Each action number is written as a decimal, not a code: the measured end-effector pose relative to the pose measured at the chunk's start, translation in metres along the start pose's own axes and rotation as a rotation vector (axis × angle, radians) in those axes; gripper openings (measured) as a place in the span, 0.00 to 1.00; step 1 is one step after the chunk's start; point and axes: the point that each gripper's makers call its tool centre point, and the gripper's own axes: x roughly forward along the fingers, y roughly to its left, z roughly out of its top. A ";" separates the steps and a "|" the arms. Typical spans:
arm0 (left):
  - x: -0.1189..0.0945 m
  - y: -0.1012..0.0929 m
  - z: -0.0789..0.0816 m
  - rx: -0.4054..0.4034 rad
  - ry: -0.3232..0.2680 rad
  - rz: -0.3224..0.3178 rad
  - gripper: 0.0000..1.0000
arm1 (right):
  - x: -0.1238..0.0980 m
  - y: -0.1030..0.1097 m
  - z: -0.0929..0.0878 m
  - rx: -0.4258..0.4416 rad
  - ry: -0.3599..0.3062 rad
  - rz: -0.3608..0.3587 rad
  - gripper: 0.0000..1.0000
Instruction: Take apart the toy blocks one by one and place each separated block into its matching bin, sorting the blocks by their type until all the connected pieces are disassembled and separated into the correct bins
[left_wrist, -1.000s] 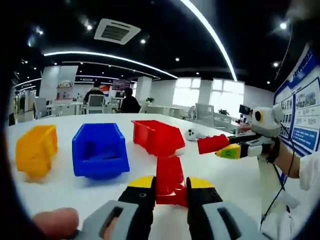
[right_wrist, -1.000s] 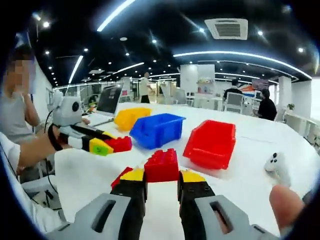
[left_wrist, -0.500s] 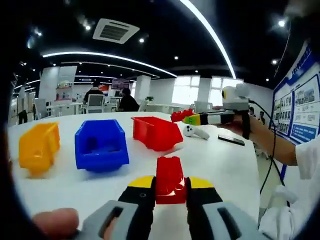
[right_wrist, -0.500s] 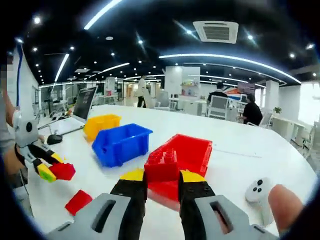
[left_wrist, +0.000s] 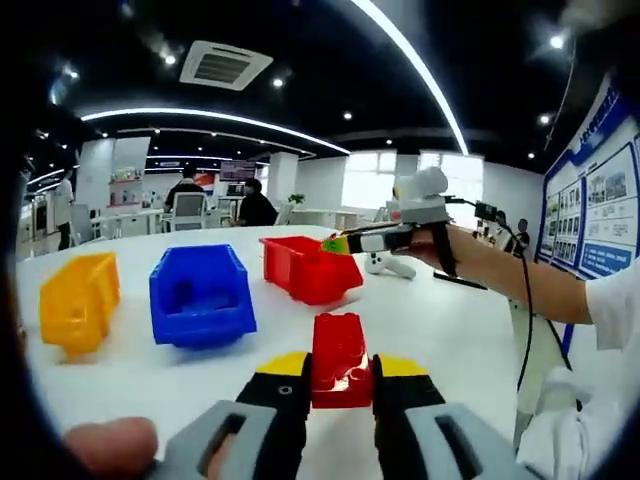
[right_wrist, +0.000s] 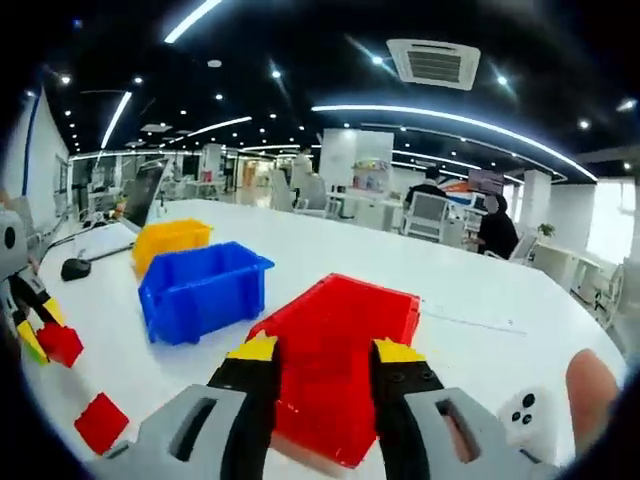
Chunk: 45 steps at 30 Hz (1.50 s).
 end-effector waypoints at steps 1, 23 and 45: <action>0.000 0.000 -0.001 0.001 0.003 0.000 0.25 | -0.003 0.002 0.001 -0.001 -0.006 0.011 0.61; 0.005 -0.006 0.019 0.043 -0.011 -0.024 0.25 | -0.155 0.117 -0.012 -0.034 -0.128 0.341 0.47; 0.098 0.002 0.080 0.106 0.044 -0.050 0.25 | -0.174 0.116 -0.024 0.012 -0.104 0.330 0.44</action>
